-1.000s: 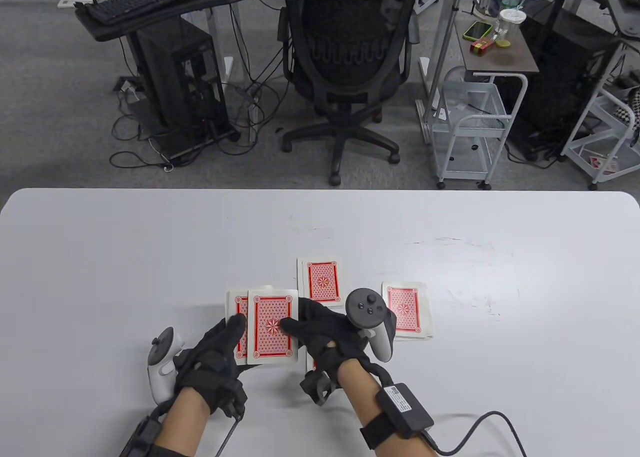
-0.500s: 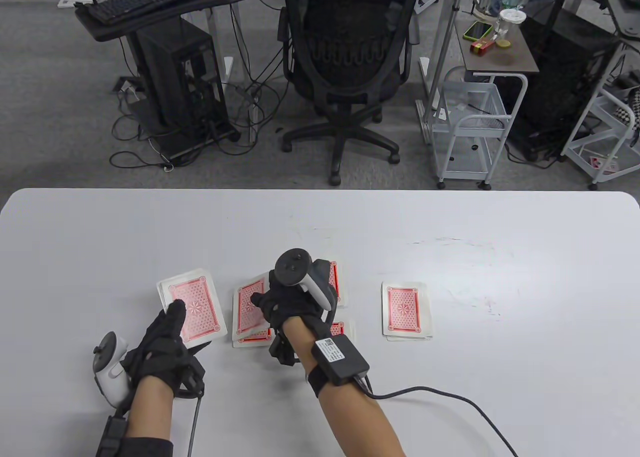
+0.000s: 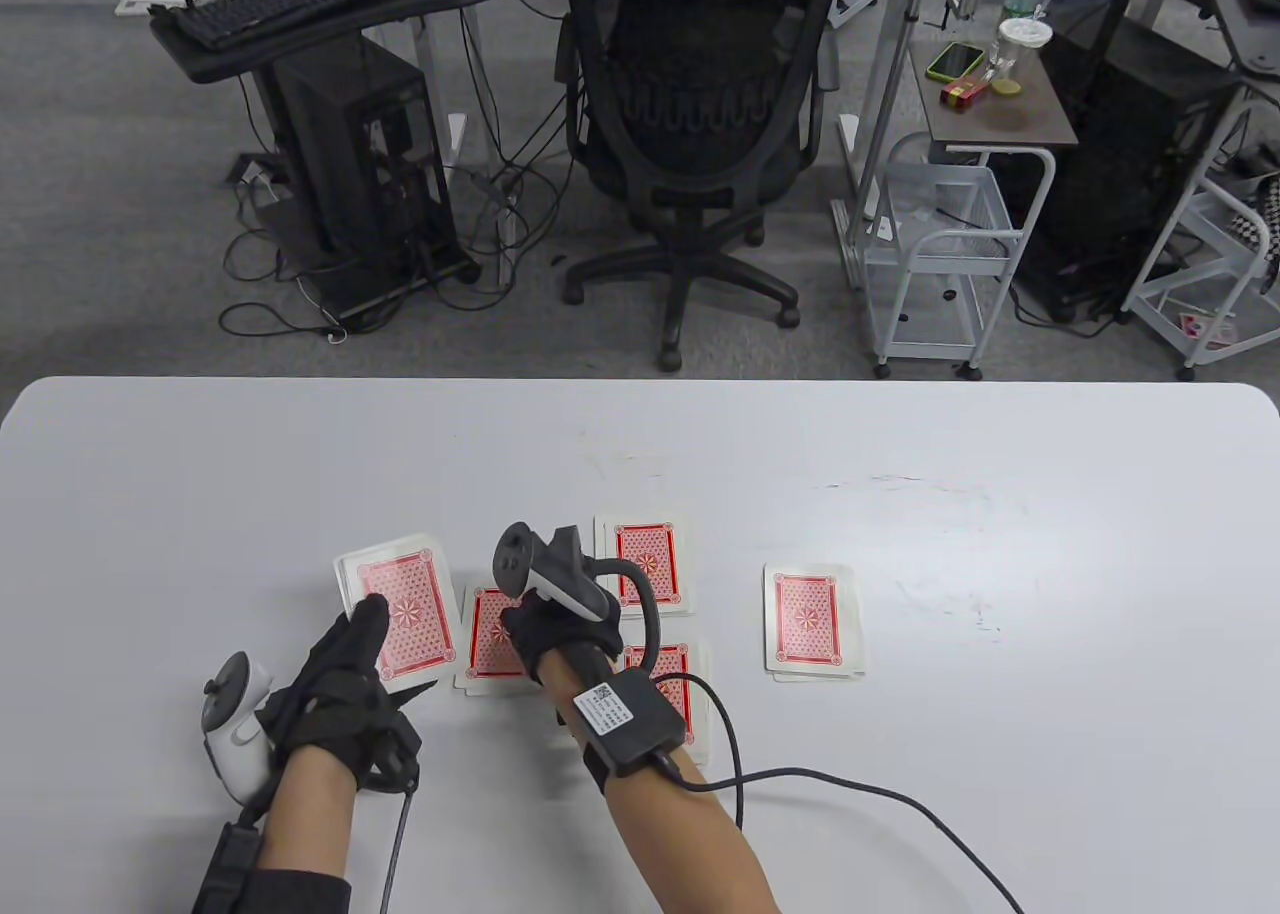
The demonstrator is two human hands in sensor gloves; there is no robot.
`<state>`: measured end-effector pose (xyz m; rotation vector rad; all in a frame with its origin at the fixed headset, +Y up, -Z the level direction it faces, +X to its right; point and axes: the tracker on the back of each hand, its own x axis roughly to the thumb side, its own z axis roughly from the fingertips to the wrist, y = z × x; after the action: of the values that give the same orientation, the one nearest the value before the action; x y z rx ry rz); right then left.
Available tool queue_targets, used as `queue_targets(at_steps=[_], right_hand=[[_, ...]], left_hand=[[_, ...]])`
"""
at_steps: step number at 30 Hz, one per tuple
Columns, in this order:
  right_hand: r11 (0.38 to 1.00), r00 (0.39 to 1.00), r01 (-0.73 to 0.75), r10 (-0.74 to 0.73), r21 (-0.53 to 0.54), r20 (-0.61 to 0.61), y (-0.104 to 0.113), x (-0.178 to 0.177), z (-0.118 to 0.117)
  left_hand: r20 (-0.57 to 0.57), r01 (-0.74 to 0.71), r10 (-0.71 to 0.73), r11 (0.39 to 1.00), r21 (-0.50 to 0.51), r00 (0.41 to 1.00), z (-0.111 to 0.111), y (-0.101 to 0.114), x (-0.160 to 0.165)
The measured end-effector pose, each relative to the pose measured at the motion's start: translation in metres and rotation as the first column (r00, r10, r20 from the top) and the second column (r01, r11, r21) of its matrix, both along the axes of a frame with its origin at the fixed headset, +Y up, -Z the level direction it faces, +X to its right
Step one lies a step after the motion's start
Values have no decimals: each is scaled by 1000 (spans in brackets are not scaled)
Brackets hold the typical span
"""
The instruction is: Four-player card dealing with fan arrangement
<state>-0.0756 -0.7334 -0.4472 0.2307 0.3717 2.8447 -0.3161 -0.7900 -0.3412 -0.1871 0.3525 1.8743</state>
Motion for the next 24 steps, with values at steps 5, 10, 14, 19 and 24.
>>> queue_targets(at_steps=[5, 10, 14, 19, 24], right_hand=[[877, 876, 478, -480, -44, -47, 29, 26, 21], [789, 778, 611, -613, -63, -141, 26, 41, 53], [728, 726, 685, -680, 16, -104, 16, 54, 66], [688, 688, 725, -725, 14, -37, 13, 72, 64], [606, 606, 793, -795, -60, -13, 5, 84, 53]], left_hand=[[35, -21, 21, 1000, 16, 999, 2, 2, 13], [135, -47, 41, 998, 41, 990, 6, 6, 40], [179, -23, 13, 998, 53, 984, 11, 8, 57], [218, -65, 50, 996, 59, 975, 11, 6, 64], [205, -47, 33, 997, 64, 978, 11, 6, 61]])
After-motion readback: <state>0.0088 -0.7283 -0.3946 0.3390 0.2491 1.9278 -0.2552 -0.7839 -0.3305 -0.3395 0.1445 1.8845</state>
